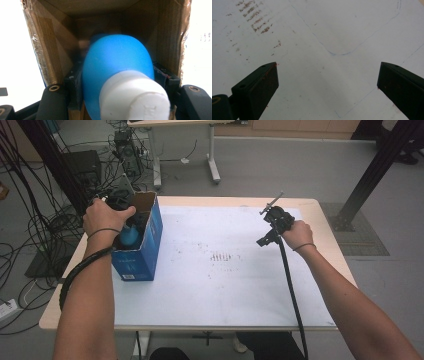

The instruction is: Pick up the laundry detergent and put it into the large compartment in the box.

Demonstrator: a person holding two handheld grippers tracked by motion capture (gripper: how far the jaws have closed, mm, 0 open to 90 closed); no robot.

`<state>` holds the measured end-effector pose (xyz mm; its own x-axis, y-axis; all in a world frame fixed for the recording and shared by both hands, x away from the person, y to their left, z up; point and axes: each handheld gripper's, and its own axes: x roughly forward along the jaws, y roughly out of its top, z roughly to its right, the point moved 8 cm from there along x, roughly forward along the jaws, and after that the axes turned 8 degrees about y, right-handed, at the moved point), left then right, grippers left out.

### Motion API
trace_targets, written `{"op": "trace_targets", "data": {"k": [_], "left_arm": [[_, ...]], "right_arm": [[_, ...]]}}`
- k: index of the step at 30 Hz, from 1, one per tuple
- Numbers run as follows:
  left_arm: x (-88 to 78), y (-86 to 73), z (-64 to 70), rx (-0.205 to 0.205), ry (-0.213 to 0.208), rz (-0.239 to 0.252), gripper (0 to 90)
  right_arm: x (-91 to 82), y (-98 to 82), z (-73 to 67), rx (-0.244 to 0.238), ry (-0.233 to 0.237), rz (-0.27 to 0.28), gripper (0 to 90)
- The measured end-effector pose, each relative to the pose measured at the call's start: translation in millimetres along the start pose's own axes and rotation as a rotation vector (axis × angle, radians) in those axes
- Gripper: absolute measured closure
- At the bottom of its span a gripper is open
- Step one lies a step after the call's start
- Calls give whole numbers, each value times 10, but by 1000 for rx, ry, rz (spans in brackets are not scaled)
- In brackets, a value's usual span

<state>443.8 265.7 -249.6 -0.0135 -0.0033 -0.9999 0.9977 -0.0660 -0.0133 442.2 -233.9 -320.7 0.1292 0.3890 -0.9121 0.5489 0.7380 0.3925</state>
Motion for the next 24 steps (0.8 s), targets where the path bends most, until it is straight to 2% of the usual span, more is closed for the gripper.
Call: {"op": "trace_targets", "data": {"k": [24], "left_arm": [[3, -1, -12, -6, -5, -2, 378]], "right_arm": [[13, -1, 0, 3, 4, 3, 36]]}}
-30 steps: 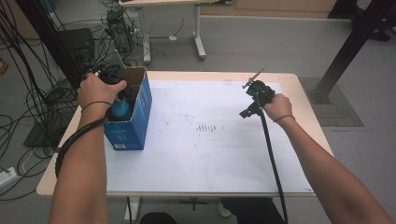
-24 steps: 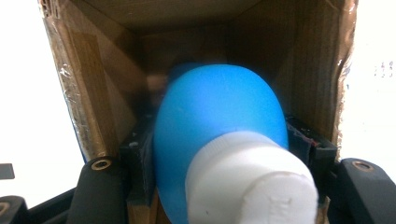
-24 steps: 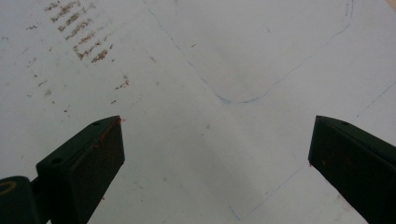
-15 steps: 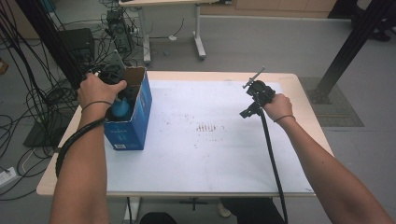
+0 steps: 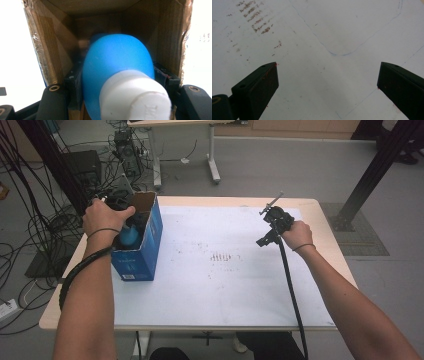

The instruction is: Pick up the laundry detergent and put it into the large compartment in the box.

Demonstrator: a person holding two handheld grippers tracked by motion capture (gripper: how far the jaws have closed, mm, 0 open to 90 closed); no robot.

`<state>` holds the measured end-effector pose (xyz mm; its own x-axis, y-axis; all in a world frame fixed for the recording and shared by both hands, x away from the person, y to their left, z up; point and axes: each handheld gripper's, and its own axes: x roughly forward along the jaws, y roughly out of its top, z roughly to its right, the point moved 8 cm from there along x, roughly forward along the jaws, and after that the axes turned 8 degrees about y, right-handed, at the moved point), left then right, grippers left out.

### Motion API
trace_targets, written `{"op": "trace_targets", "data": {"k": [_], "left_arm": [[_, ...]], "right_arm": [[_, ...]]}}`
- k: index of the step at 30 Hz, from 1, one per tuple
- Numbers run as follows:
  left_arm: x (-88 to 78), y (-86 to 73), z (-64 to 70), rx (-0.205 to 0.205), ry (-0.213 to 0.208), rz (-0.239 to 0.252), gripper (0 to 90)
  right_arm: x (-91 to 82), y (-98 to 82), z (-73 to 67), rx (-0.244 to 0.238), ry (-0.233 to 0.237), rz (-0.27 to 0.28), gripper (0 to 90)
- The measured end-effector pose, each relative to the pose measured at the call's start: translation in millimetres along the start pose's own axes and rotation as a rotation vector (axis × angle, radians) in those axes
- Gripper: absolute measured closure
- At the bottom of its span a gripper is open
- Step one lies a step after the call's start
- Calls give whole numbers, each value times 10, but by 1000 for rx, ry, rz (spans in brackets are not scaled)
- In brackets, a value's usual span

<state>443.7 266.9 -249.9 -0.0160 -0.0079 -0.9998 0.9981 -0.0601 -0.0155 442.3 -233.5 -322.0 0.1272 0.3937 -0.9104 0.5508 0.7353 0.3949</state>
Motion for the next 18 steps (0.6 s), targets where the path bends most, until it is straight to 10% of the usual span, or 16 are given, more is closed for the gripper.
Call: {"op": "trace_targets", "data": {"k": [18], "left_arm": [[2, -11, -10, -5, -8, 2, 374]], "right_arm": [[3, -12, 2, 3, 3, 1, 36]]}}
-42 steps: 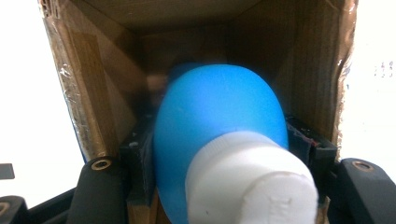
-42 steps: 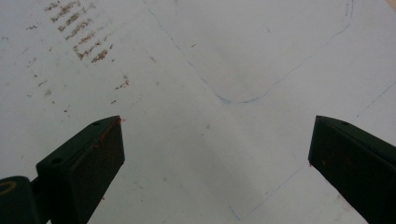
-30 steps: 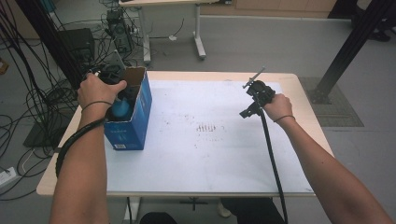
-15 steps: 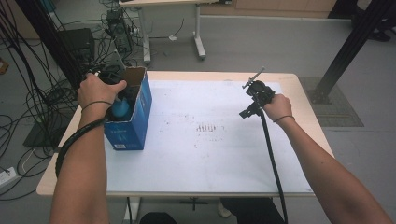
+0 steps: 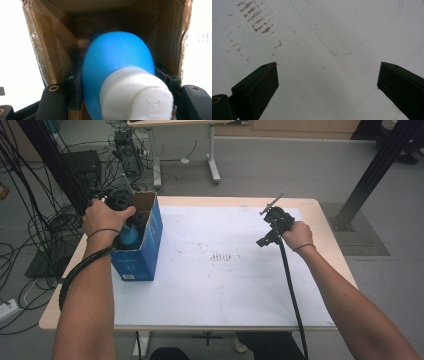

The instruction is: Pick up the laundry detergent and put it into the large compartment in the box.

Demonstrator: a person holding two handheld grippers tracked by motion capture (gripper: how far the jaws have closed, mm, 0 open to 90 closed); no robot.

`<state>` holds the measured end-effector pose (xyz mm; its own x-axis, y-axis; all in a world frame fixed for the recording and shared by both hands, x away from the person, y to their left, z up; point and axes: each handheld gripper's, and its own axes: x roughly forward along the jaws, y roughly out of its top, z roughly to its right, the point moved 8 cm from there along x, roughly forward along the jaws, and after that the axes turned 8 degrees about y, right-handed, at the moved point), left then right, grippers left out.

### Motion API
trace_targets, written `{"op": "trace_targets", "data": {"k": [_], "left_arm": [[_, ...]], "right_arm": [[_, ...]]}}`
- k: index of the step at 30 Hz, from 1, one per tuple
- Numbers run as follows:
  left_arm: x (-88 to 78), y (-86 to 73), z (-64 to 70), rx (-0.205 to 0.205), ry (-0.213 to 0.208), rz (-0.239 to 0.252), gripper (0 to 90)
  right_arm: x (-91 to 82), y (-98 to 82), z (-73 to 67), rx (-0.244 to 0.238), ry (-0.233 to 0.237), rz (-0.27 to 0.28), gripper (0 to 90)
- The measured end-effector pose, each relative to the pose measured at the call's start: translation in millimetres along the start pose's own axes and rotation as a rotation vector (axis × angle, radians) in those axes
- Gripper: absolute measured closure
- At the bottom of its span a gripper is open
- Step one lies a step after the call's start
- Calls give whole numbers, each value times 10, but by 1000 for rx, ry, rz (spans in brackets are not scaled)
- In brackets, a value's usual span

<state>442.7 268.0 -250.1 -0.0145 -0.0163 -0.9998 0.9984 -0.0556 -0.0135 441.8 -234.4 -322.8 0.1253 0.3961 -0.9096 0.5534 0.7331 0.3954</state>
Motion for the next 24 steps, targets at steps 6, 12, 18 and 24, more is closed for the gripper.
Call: {"op": "trace_targets", "data": {"k": [6, 12, 18, 24], "left_arm": [[-14, -10, -6, -2, 0, 0, 335], [-33, -23, -1, -5, -1, 1, 318], [-69, -16, 30, 4, 4, -3, 312], [-139, -22, 44, 2, 14, 1, 312]], "right_arm": [[7, 6, -7, -2, 0, 2, 36], [1, 4, -11, -5, 0, 2, 35], [-17, 0, -18, -5, -2, 4, 36], [-35, -11, -18, -3, -4, 7, 35]]}}
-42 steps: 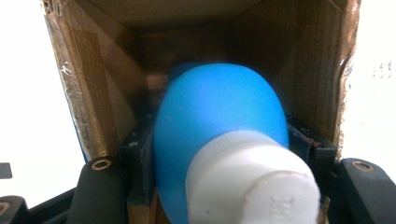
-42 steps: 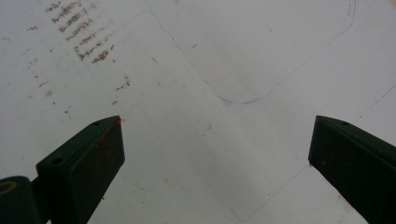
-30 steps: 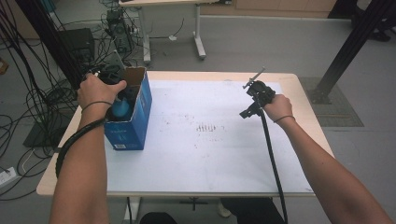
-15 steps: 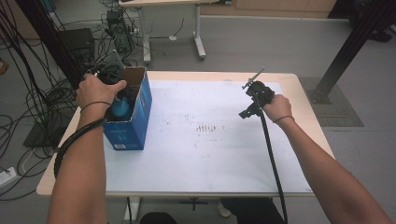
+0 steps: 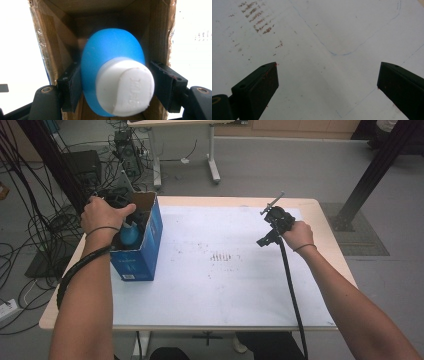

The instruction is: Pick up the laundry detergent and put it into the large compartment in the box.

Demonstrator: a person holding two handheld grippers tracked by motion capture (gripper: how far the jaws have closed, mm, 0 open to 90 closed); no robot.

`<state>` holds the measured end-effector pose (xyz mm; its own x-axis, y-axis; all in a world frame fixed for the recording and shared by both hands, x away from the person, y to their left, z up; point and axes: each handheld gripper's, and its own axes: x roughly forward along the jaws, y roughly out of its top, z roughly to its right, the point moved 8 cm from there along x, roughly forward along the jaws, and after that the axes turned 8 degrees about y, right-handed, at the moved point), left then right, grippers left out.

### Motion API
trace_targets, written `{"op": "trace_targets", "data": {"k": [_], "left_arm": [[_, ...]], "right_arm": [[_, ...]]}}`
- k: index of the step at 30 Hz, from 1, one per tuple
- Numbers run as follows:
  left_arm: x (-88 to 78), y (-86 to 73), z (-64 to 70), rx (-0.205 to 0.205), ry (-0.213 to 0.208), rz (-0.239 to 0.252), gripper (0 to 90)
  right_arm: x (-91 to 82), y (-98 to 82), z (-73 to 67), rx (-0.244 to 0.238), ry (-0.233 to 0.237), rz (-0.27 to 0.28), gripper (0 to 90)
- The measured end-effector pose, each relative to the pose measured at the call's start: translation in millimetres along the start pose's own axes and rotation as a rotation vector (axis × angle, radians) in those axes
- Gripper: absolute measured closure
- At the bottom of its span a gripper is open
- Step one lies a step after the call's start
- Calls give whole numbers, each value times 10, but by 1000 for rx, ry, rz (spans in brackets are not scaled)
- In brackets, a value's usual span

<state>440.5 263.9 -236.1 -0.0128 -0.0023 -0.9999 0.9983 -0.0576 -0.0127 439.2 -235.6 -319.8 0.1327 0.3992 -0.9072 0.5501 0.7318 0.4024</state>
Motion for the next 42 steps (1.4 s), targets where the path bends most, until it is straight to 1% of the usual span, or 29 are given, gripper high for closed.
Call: {"op": "trace_targets", "data": {"k": [7, 16, 20, 23, 24, 25, 27, 29, 32, 33, 34, 38, 39, 40, 41, 42], "left_arm": [[-95, -33, -32, -11, 0, 15, 312], [-308, -95, -10, -14, 9, 39, 290], [-433, -130, -8, -14, 18, 48, 261], [-522, -157, -13, -20, 26, 52, 214], [-546, -165, -16, -26, 27, 51, 178], [-571, -175, -14, -27, 32, 54, 172], [-616, -191, -14, -26, 31, 59, 133], [-671, -219, -10, -24, 24, 71, 128], [-733, -247, 18, -23, 27, 73, 78], [-752, -258, 22, -16, 20, 76, 77], [-765, -267, 28, -19, 14, 76, 70], [-840, -311, 97, -9, 17, 80, 55], [-853, -319, 119, -1, 14, 80, 54], [-867, -327, 150, 15, 9, 79, 53], [-876, -334, 175, 17, 11, 78, 53], [-888, -337, 224, 31, 15, 71, 51]], "right_arm": [[-10, 3, -3, -4, -1, 2, 36], [-59, 23, -26, -16, -7, 6, 36], [-70, 36, -43, -22, -9, 10, 34], [-64, 43, -51, -22, -5, 10, 35], [-61, 46, -55, -25, -2, 12, 36], [-58, 51, -62, -25, 0, 14, 36], [-58, 59, -72, -30, -2, 15, 35], [-57, 65, -78, -30, 0, 16, 36], [-64, 67, -87, -33, 0, 19, 36], [-67, 68, -88, -35, 0, 20, 35], [-67, 67, -90, -37, 0, 21, 36], [-83, 69, -105, -35, -1, 20, 35], [-84, 67, -105, -39, -2, 23, 35], [-87, 66, -107, -39, -2, 23, 36], [-90, 65, -110, -37, -2, 23, 36], [-92, 63, -111, -39, -2, 25, 35]]}}
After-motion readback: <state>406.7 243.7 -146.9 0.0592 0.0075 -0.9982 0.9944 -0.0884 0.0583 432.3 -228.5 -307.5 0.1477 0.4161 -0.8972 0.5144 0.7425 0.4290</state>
